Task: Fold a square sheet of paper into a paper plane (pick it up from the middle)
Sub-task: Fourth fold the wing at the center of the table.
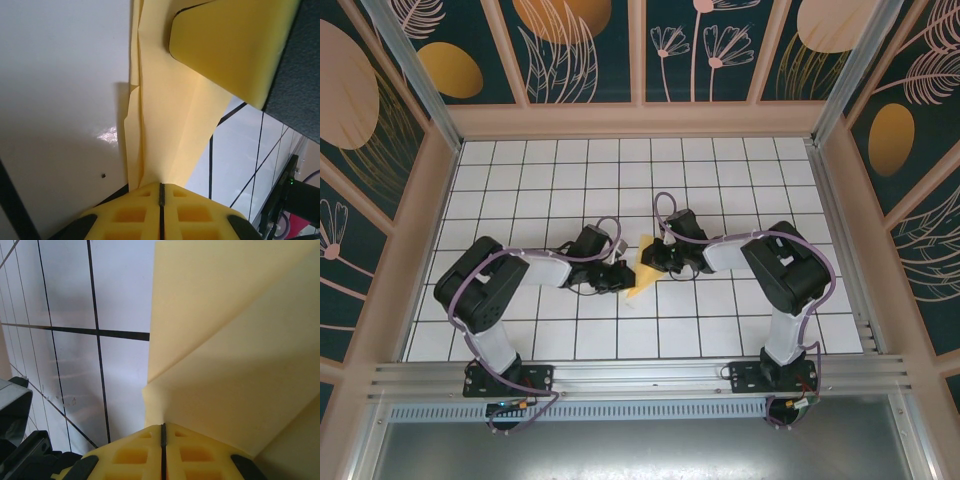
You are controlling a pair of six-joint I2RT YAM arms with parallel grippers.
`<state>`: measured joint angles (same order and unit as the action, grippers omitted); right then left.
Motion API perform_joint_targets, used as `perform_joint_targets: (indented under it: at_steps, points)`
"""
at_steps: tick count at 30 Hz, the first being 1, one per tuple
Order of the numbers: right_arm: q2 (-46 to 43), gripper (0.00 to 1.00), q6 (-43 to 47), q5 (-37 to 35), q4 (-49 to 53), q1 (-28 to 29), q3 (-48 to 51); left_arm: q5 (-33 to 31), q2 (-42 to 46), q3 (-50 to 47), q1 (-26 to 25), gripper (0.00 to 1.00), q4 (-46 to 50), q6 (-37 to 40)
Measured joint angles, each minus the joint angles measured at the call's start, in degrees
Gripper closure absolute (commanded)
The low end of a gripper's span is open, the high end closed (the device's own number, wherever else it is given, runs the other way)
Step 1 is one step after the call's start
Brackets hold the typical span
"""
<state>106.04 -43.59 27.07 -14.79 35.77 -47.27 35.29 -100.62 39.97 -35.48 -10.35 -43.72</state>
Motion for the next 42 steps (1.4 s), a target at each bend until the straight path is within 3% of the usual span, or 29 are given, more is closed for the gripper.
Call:
perform_joint_targets:
  at_steps: [12,19,26,30,36,42]
  points:
    - [0.0,0.91,0.0,0.0,0.0,0.0,0.0,-0.8,9.4,-4.5,0.0,0.86,2.6,-0.8]
    - [0.0,0.91,0.0,0.0,0.0,0.0,0.0,-0.5,10.2,-3.1,-0.1,0.88,2.5,-1.8]
    - [0.0,0.91,0.0,0.0,0.0,0.0,0.0,-6.1,12.7,-3.1,-0.1,0.86,6.9,-2.1]
    - [0.0,0.91,0.0,0.0,0.0,0.0,0.0,-5.1,15.2,-3.9,-0.2,0.85,4.2,-3.7]
    - [0.0,0.91,0.0,0.0,0.0,0.0,0.0,-1.0,10.9,-1.4,-2.2,0.85,0.8,-3.8]
    - [0.0,0.91,0.0,0.0,0.0,0.0,0.0,-1.0,5.0,0.2,-3.5,0.89,1.0,-3.2]
